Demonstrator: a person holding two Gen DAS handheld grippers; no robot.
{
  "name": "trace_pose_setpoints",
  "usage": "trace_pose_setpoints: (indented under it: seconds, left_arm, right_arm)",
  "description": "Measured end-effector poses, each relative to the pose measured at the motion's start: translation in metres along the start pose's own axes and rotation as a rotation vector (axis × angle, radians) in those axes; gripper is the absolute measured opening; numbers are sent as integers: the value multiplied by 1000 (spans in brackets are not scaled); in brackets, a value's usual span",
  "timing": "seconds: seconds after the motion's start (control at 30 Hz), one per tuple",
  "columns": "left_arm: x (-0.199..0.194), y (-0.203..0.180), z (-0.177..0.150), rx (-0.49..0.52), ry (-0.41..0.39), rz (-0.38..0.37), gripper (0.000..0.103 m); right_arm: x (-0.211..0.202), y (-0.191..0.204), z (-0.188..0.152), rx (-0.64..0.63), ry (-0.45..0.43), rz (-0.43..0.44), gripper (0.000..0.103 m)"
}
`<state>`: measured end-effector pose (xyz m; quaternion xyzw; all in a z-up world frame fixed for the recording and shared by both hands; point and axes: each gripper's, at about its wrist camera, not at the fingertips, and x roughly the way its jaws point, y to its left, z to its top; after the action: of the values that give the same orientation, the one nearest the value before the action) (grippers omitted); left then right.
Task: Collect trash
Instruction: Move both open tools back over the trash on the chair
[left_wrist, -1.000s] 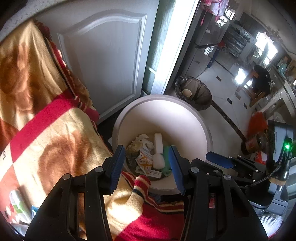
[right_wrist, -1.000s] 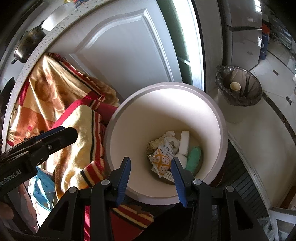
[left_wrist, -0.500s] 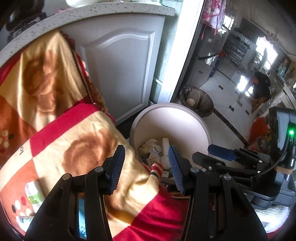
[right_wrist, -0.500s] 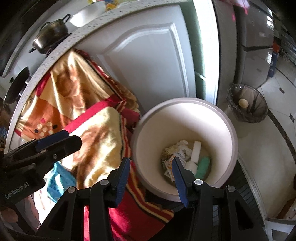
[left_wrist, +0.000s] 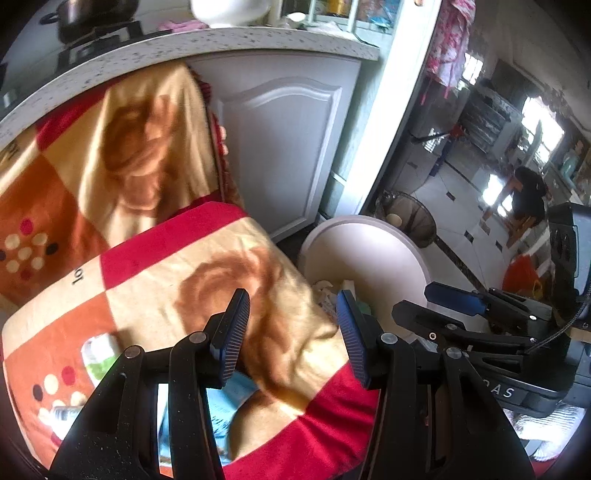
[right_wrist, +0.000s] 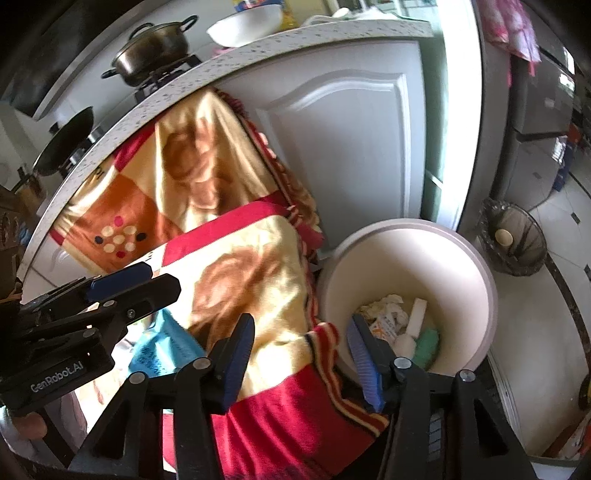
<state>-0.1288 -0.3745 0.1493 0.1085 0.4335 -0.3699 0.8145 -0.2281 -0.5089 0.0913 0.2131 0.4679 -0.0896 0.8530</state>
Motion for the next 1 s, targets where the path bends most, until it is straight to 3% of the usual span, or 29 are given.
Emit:
trace_pose_setpoints:
  seconds: [0.47,0.8,1.0]
  left_arm:
    - [-37,69,-28,-110,-34,50,47]
    - [-67,151,-65,-251,-20,70,48]
    - [-86,209,-100,-349,7,91,54]
  right_arm:
    - [10,77,1,-123,18,74,52]
    - [30,137,-3,-224,59,141,57]
    - [50,172,-2,-269,101,188,58]
